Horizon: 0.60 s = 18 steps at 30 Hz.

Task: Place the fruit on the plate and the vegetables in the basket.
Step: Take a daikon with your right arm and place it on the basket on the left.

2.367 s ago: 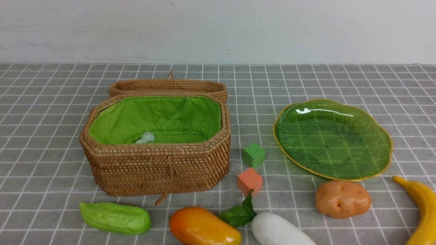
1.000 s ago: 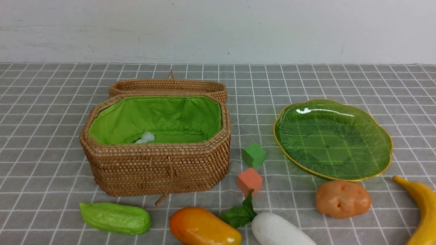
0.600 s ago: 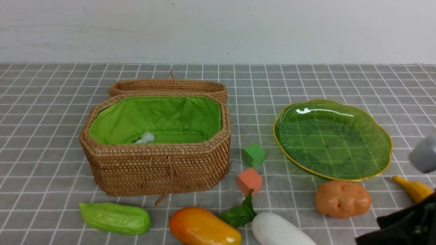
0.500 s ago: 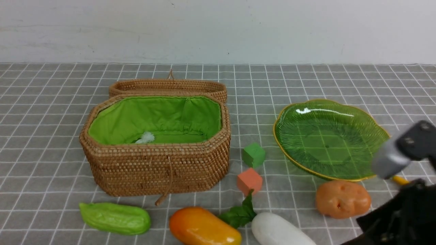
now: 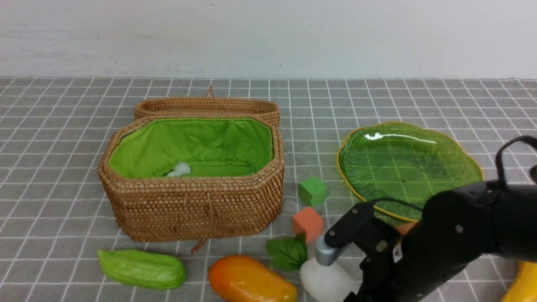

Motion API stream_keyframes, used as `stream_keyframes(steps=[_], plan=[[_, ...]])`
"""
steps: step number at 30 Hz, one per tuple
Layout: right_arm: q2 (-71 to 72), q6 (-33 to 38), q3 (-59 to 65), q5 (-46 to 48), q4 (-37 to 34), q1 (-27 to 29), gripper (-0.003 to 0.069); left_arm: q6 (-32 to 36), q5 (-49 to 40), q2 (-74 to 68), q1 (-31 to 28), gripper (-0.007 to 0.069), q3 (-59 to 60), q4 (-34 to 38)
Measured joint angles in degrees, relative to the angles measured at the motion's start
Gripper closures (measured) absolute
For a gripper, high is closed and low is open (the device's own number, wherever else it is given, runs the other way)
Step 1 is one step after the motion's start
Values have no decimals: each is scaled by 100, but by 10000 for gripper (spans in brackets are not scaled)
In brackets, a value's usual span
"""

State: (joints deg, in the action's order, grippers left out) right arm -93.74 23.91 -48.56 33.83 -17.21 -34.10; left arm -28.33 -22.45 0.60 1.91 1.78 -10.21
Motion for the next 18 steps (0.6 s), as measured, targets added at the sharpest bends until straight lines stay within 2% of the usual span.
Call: stream_keyframes(steps=[8,15,18], plan=[[132,-291,-12,367,177,0,179,0,0,0,0,386,0,0],[962,-1509,-495,1097,1257,0,179,0,0,0,0,386,0,0],[1147,-1666,-911,1301,1376,0,179,0,0,0,0,386,0,0]])
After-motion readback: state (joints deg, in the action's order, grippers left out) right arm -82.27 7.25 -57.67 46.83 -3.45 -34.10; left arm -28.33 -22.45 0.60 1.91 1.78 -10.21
